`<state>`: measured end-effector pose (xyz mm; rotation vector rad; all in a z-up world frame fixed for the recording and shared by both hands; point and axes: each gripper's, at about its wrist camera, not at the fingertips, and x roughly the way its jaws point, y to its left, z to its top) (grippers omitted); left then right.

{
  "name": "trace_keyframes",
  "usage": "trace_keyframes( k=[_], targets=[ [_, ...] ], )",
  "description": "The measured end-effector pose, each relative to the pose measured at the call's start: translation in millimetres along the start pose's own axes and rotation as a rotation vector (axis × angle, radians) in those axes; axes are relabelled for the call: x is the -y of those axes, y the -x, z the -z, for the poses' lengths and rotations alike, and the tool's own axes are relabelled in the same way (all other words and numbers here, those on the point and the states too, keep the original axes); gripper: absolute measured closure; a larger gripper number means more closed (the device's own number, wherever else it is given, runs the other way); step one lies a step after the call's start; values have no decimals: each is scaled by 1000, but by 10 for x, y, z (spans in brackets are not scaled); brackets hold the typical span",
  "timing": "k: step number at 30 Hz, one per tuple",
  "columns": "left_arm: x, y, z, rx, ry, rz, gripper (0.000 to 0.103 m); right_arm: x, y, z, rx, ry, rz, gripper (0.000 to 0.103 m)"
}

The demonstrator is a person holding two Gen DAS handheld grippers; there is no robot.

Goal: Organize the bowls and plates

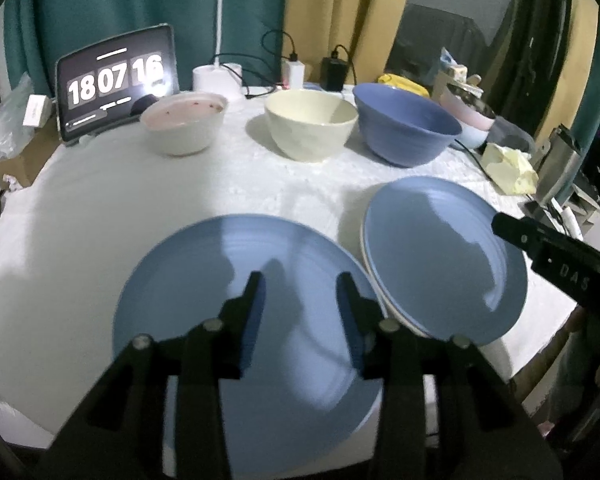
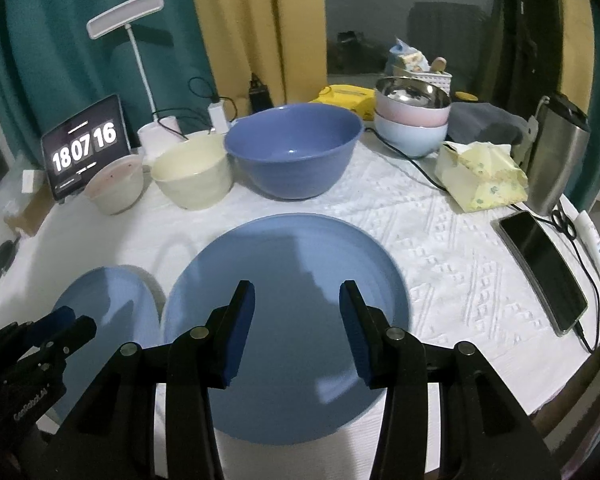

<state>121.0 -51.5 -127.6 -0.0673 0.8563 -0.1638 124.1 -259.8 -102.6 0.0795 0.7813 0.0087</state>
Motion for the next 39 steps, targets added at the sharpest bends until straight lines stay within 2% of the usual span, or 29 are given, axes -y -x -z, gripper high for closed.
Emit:
trace_keyframes(
  k=[22,39],
  targets=[
    [-648,151,238,18,94,-55,56,-674,-52,155,-38,86,-65,56],
    [-986,253,586,13,141,-114,56,-1039,-50,542,-97,126,-141,56]
  ],
)
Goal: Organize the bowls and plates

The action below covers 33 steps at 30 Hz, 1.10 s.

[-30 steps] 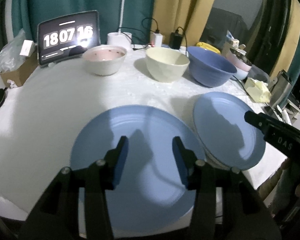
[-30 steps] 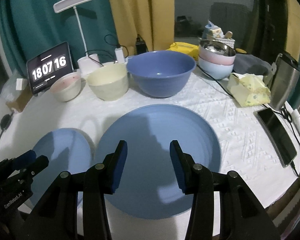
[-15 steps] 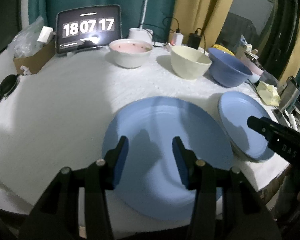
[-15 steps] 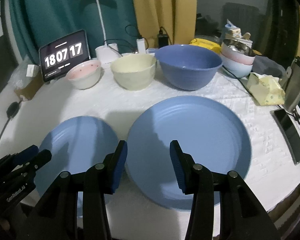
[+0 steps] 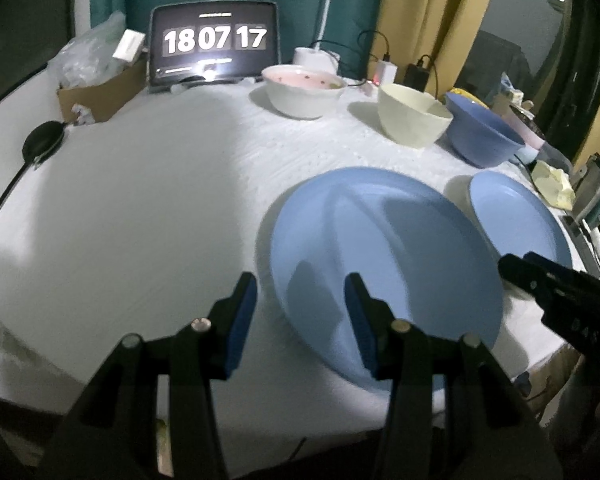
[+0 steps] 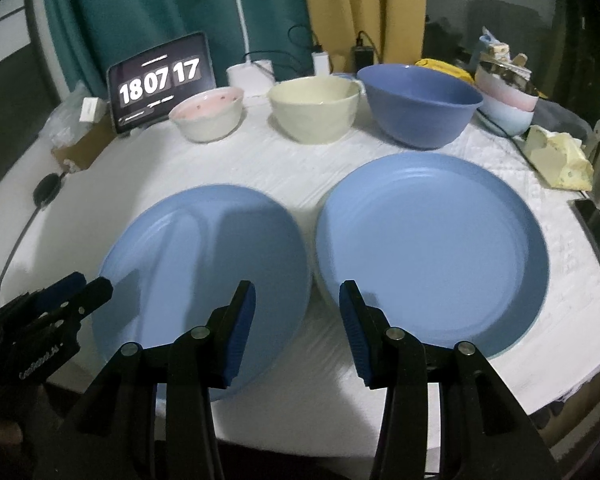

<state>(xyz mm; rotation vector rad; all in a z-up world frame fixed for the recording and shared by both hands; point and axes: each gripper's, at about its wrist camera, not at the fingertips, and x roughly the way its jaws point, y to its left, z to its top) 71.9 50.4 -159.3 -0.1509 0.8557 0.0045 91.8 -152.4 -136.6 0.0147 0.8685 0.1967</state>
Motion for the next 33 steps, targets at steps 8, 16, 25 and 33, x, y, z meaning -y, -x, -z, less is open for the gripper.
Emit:
trace_keyframes(
  k=[8,16,25,33],
  targets=[
    [-78,-77,89,-24,13,-12,56,-66,-109,108,-44,5,-15,56],
    [-94,-218,57,-48,6,-17,56,-91,-289,107,-91,6,-20,59],
    [-130,-332,14,-39,-22,-43,56,-139,-464,21,-110,21,4,72],
    [-90,-388,-36,-34,-60,-16,63,-203,-517,-39,-93,53,-5,78]
  ],
)
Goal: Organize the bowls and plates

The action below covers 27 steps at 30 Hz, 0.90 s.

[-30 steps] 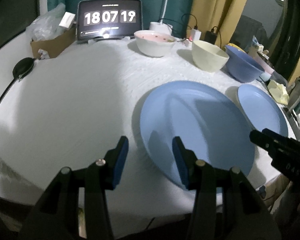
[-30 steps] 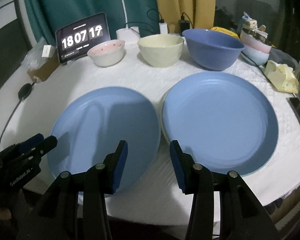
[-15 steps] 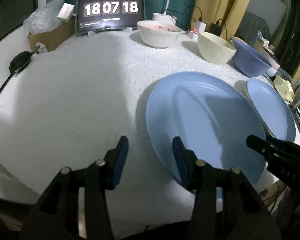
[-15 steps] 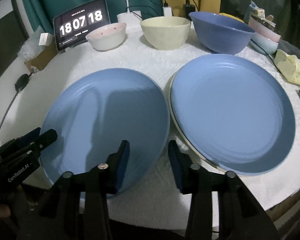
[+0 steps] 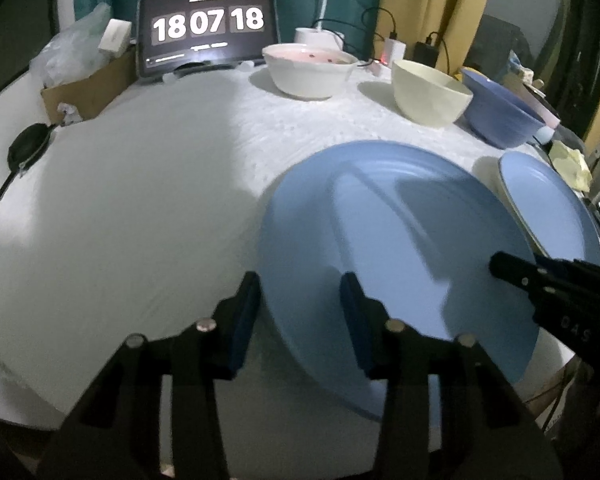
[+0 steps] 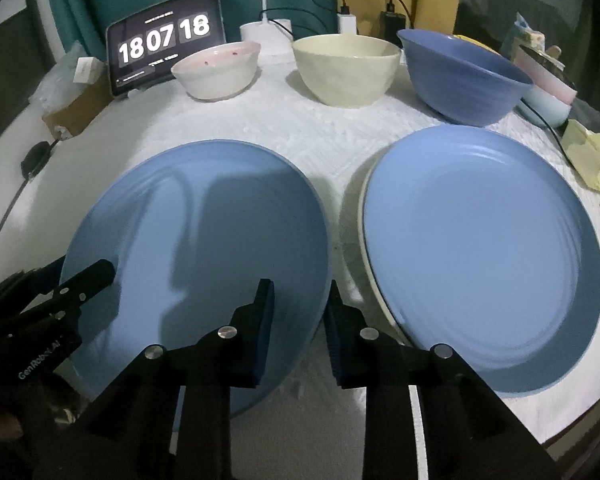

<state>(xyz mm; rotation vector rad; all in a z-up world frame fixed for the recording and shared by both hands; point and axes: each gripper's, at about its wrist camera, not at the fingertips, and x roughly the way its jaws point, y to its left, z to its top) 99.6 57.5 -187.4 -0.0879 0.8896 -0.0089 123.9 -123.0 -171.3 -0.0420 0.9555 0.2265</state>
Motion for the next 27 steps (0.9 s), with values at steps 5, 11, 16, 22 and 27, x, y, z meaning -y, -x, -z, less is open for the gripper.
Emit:
trace_keyframes(
  k=[5,11,16,22,27],
  targets=[
    [10,11,-2,-4,6,-3,66,-6,25,-11,13,9,-1,80],
    [10,126,-25,19,19,-7,66,-12,128,-8,41,24,-9,81],
    [48,250,-66,51,17,-10,66,7,256,-46,76,27,-14,81],
    [152,362,-130,78,5,-8,66,75,394,-86,109,19,-17,81],
    [273,431,-161,90,-9,-3,66,183,473,-89,128,0,-17,81]
  ],
)
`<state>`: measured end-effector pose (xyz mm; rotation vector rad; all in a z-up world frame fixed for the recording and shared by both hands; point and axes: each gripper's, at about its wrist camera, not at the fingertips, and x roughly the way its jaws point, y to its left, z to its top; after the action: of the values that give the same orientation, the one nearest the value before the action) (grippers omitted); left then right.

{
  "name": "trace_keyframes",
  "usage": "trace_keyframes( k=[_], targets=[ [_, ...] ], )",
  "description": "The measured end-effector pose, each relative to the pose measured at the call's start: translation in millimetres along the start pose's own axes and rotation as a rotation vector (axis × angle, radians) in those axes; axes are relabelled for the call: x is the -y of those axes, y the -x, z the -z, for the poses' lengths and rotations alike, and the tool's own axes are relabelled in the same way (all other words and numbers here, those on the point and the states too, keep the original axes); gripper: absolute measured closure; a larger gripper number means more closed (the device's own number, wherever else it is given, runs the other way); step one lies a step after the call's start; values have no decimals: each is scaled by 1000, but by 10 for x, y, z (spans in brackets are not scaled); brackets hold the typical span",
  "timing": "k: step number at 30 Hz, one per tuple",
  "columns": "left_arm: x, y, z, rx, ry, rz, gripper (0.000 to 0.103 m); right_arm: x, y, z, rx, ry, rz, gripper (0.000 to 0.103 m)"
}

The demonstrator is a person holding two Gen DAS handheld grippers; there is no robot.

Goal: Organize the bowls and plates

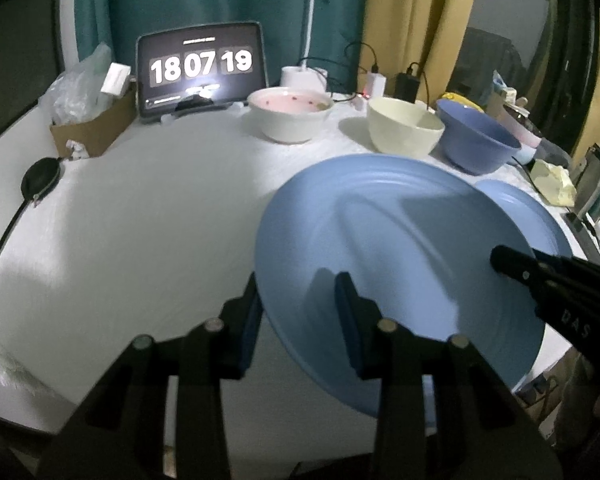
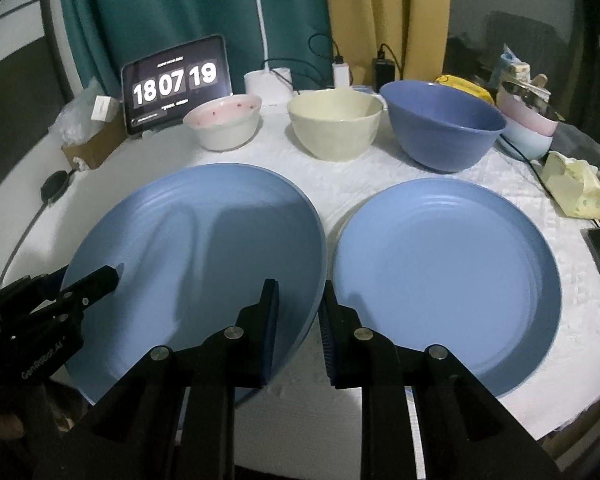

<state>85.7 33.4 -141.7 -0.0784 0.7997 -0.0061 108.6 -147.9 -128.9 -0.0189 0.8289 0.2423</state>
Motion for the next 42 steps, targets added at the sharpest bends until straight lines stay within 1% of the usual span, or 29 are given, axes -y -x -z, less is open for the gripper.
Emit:
trace_keyframes(
  k=[8,21,34,42],
  targets=[
    [248,56,-76,13,-33,11,66,201,135,-17,32,-33,9,81],
    [713,49,-165,15,-91,31,66,656,282,20,61,-102,22,81],
    [1121,-34,-231,-1,-137,29,66,1038,310,24,66,-153,21,81],
    [1336,-124,-275,-11,-159,42,66,1287,306,13,68,-182,29,81]
  ],
)
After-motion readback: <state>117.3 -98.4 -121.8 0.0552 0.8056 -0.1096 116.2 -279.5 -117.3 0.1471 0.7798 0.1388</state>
